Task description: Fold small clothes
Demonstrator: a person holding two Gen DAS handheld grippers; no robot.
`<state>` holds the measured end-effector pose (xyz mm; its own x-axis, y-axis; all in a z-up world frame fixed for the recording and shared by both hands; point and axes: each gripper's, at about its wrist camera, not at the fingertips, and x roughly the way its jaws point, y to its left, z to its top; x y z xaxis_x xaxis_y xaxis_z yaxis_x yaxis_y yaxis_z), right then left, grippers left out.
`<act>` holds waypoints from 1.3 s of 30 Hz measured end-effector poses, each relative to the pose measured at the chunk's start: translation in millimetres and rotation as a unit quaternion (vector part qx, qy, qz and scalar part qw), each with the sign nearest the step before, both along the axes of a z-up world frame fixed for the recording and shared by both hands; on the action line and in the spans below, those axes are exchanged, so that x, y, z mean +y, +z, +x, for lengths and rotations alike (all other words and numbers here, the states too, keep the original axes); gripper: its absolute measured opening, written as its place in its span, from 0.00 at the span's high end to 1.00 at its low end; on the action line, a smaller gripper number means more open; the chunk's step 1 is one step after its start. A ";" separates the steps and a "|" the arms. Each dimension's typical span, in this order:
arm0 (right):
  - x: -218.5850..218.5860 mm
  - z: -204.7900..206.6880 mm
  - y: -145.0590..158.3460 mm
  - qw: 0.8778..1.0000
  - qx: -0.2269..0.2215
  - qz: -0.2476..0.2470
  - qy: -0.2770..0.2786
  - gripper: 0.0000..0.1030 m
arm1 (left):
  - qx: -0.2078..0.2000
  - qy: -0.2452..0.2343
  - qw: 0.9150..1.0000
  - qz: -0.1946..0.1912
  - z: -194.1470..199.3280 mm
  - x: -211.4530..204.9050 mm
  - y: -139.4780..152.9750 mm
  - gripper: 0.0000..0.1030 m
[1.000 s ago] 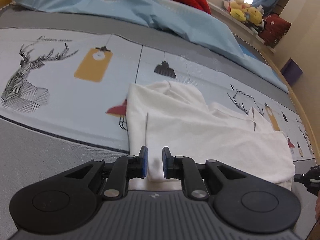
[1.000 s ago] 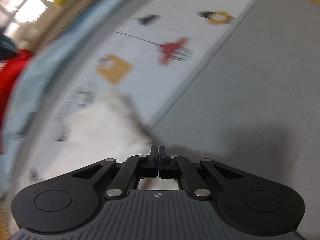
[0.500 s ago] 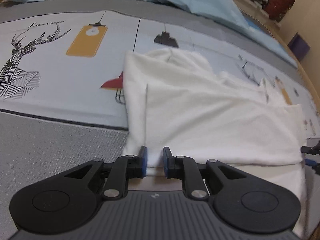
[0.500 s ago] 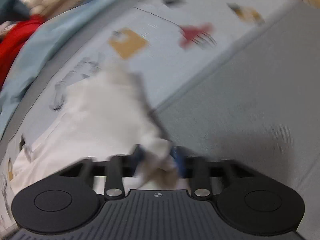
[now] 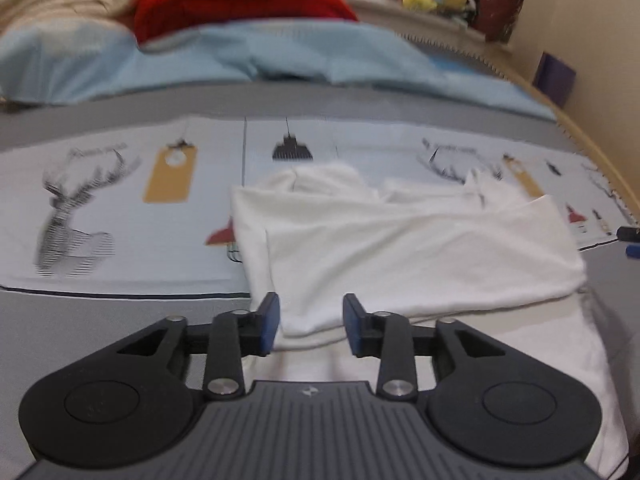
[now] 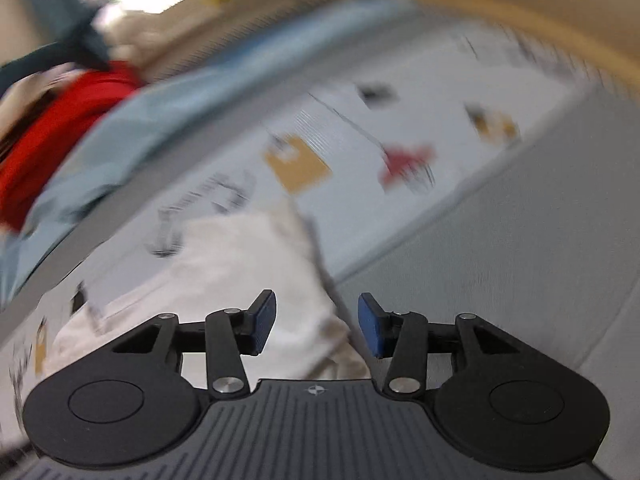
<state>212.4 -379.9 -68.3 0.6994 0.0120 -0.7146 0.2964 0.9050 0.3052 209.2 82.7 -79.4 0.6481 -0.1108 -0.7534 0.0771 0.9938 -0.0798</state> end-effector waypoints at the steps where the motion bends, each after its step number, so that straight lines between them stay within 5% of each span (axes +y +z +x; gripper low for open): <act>1: 3.4 -10.8 11.6 1.000 -0.013 -0.013 0.011 0.54 | -0.005 0.001 1.000 0.001 -11.2 -0.5 7.3 0.62; 6: 16.2 -74.8 46.5 0.997 -0.054 -0.024 0.058 0.54 | -0.059 0.009 0.998 0.008 -80.5 -8.0 43.1 0.62; 10: 25.3 -133.6 40.9 0.995 -0.048 -0.025 0.079 0.54 | -0.070 0.021 0.997 0.000 -143.6 -10.3 42.7 0.62; 14: 22.5 -180.2 0.8 0.997 0.019 -0.039 0.067 0.54 | 0.017 0.040 0.999 -0.003 -174.5 -1.8 6.3 0.62; 17: 12.0 -196.0 -13.7 0.998 0.042 -0.007 0.050 0.54 | 0.052 0.040 0.998 -0.007 -178.6 7.6 -11.9 0.62; 21: 7.5 -214.5 -31.6 0.996 0.070 -0.036 0.044 0.55 | 0.089 0.062 0.994 -0.006 -184.5 28.0 -32.5 0.62; 28: -2.8 -219.5 -47.9 0.996 0.088 -0.020 0.023 0.55 | 0.125 0.100 0.985 -0.063 -196.6 59.2 -44.5 0.62; 39: 0.4 -214.3 -63.8 0.990 0.129 -0.036 0.036 0.54 | 0.171 0.101 0.978 -0.071 -192.1 62.8 -58.6 0.62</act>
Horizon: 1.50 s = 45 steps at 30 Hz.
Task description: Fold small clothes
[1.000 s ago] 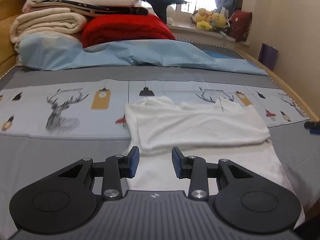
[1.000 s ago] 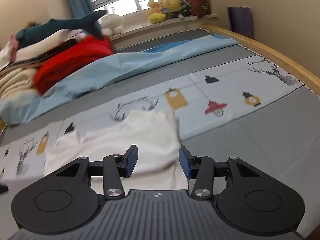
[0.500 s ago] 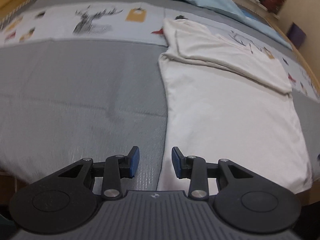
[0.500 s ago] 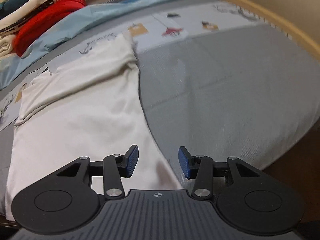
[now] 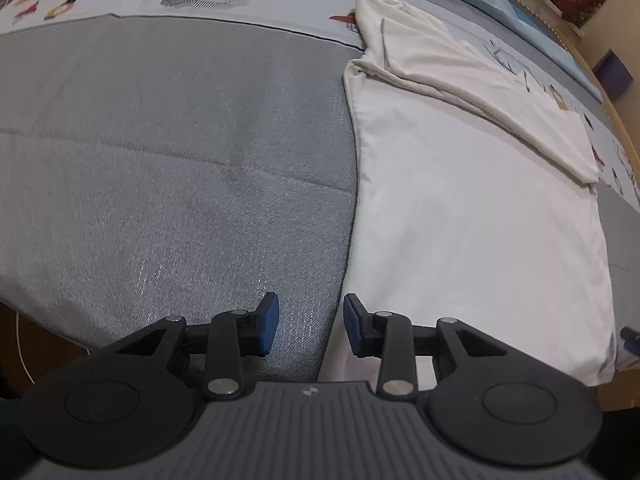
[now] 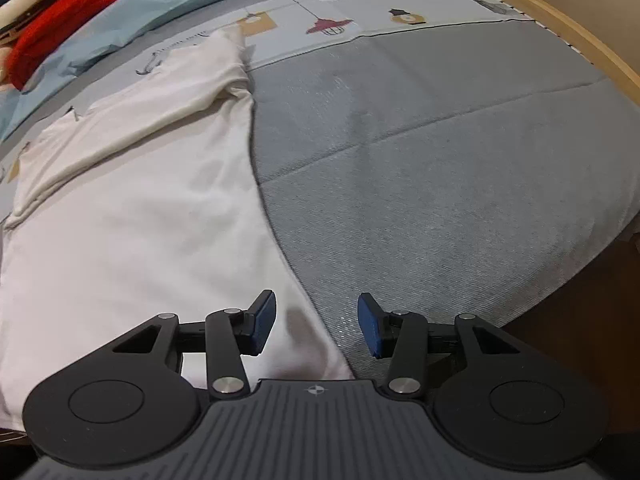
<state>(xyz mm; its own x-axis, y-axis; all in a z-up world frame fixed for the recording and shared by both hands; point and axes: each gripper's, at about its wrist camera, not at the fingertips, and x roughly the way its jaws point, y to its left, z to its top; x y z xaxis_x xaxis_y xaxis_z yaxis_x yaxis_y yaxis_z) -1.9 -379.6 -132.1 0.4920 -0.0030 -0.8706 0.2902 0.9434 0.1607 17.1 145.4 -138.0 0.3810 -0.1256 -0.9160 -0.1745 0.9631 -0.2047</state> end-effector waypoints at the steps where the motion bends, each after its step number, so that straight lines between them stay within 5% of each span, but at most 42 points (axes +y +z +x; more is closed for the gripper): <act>1: -0.2 0.2 -0.3 1.000 0.001 -0.001 -0.002 0.54 | 0.003 0.001 1.000 -0.003 0.3 0.7 -0.6 0.62; 16: 18.3 6.1 -17.9 0.998 0.052 -0.005 0.034 0.54 | 0.044 -0.007 0.998 -0.042 1.1 1.8 -12.7 0.62; 25: 26.1 7.8 -17.7 0.997 0.054 -0.014 0.051 0.54 | 0.045 -0.033 0.998 -0.028 3.7 1.8 -13.1 0.62; 31: 32.5 9.8 -16.8 0.996 0.053 -0.014 0.074 0.70 | 0.049 -0.051 0.997 -0.024 3.4 -3.8 -14.6 0.64; 37: 33.3 12.1 -15.1 0.995 0.055 -0.010 0.087 0.78 | 0.062 -0.094 0.993 -0.028 1.2 -16.4 -17.8 0.87; 45: 32.2 11.4 -14.3 0.994 0.062 -0.006 0.086 0.77 | 0.074 -0.119 0.990 -0.021 -1.7 -26.5 -21.7 0.88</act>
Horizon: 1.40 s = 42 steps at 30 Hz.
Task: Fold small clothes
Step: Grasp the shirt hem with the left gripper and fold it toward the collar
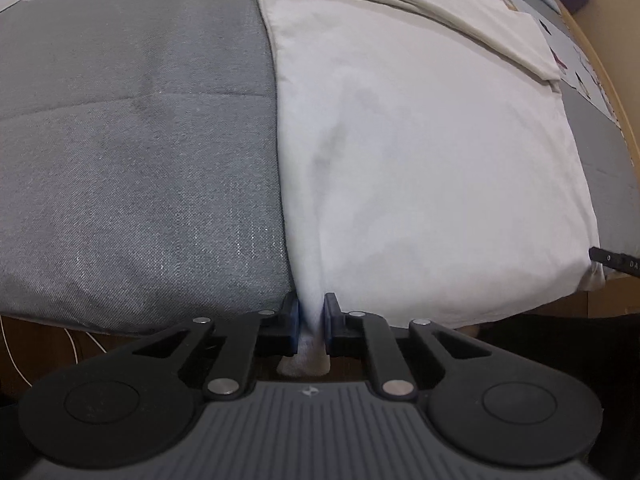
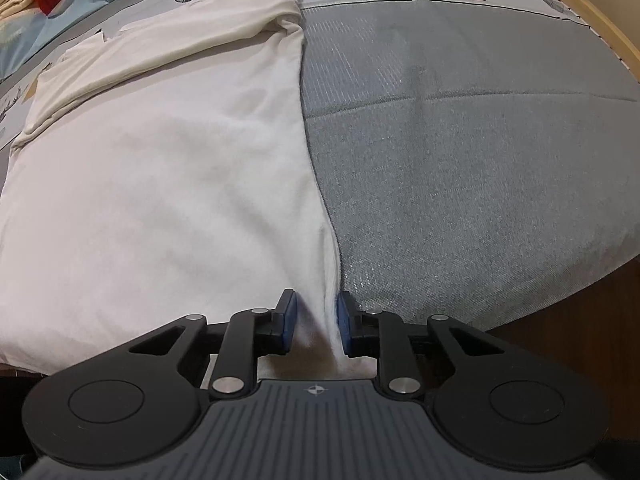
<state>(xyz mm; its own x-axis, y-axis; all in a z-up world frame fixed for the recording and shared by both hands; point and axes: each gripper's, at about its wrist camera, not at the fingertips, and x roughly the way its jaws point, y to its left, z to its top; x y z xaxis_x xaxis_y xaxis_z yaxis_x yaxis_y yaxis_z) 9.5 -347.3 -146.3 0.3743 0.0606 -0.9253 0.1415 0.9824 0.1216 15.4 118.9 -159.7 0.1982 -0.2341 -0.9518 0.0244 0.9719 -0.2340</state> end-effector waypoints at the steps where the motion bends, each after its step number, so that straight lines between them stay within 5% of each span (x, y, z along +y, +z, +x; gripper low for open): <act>1: 0.3 -0.1 0.2 1.000 0.000 0.000 0.000 0.77 | -0.001 0.003 1.000 0.001 0.1 0.8 0.1 0.88; 17: -0.7 -0.9 -2.3 1.000 0.023 -0.008 -0.014 0.72 | -0.003 0.021 1.000 0.013 -4.3 3.1 4.3 0.88; 22: -0.3 -1.6 6.5 1.000 0.007 0.007 -0.017 0.92 | -0.020 0.008 1.000 0.015 -7.3 -1.7 12.6 0.94; 28: -15.4 -2.3 57.1 0.992 -0.083 0.088 -0.035 0.94 | -0.086 -0.025 0.996 -0.008 -15.9 -3.4 63.2 0.95; 34: -37.7 -39.7 131.7 0.967 -0.192 0.164 -0.037 0.96 | -0.165 -0.017 0.983 -0.081 -54.9 22.1 130.4 0.96; 42: -82.8 -103.7 183.2 0.935 -0.229 0.267 -0.049 0.97 | -0.211 -0.013 0.970 -0.120 -115.6 67.0 198.2 0.97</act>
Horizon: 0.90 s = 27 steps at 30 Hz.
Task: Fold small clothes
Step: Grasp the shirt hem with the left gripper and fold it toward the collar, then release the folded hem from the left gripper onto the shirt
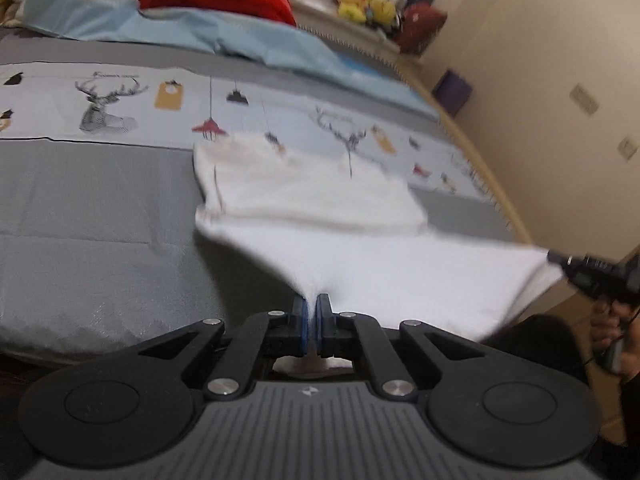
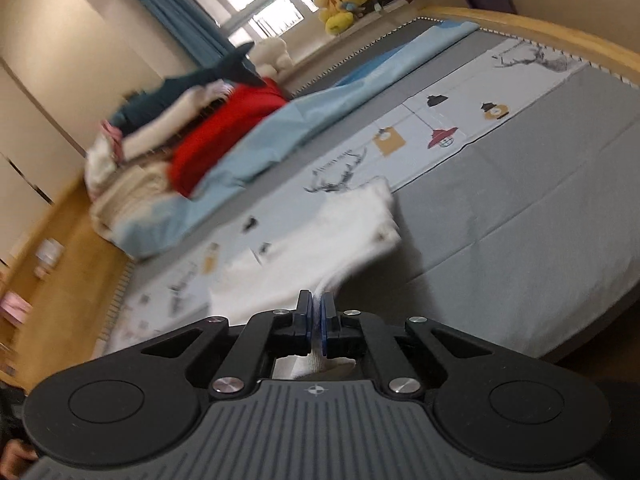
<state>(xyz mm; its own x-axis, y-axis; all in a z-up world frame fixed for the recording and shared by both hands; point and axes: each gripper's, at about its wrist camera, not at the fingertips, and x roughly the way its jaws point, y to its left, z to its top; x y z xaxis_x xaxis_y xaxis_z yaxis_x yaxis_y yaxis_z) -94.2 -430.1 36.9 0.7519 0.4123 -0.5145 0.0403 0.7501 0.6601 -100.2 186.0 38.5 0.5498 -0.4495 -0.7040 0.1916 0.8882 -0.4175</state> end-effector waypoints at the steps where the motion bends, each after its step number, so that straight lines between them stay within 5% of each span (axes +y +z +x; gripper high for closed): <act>1: -2.8 -4.2 2.7 1.000 -0.002 0.009 -0.003 0.97 | -0.002 0.007 1.000 -0.006 -3.4 6.2 4.7 0.97; 8: -3.8 52.2 -12.6 0.999 0.025 0.006 -0.035 0.97 | 0.004 0.018 0.999 0.034 60.8 1.8 -3.6 0.97; 16: 38.9 213.1 -94.8 0.987 0.109 -0.110 -0.038 0.96 | 0.068 0.060 0.992 0.092 213.0 -8.4 -105.2 0.91; 19: 46.8 238.1 -125.9 0.970 0.158 -0.171 -0.063 0.91 | 0.128 0.083 0.983 0.102 233.1 -1.2 -135.6 0.83; 22: 40.2 237.4 -130.0 0.979 0.151 -0.120 -0.067 0.91 | 0.106 0.121 0.984 0.076 227.8 18.4 -129.8 0.79; 27: 41.5 233.7 -131.8 0.980 0.125 -0.155 -0.022 0.82 | 0.131 0.113 0.982 0.080 220.2 29.9 -146.1 0.76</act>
